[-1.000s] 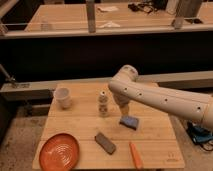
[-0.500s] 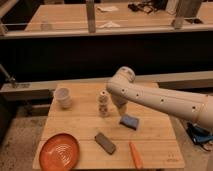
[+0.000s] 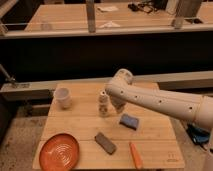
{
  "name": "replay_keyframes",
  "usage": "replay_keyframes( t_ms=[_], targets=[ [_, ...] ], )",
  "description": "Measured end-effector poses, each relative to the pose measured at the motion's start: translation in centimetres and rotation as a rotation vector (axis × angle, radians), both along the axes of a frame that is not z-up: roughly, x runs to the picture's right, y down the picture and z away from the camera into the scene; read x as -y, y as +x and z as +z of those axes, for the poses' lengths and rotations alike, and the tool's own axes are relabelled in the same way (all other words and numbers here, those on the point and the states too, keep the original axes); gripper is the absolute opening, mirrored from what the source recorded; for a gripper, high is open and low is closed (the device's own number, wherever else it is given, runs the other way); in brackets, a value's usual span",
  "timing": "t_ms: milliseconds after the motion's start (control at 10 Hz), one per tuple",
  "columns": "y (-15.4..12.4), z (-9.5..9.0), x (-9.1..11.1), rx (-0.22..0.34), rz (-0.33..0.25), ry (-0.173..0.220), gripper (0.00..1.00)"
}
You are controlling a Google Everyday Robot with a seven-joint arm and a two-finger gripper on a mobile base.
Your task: Knock the bottle over
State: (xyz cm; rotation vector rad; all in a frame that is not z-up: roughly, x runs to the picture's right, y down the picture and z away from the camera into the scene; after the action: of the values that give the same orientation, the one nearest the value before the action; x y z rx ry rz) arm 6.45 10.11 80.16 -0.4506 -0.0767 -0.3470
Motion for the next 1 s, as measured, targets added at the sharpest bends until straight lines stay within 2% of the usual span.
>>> replay_keyframes(
  t_ms=[200,300,1000],
  targets=[
    [-0.6,0.4,-0.1,0.009,-0.007,0.008,0.18],
    [-1.0,0.5,-0.2,0.016,-0.012,0.012,0.14],
    [-2.7,0.7,-0.3,0.042,-0.051,0.034,0.14]
  ],
)
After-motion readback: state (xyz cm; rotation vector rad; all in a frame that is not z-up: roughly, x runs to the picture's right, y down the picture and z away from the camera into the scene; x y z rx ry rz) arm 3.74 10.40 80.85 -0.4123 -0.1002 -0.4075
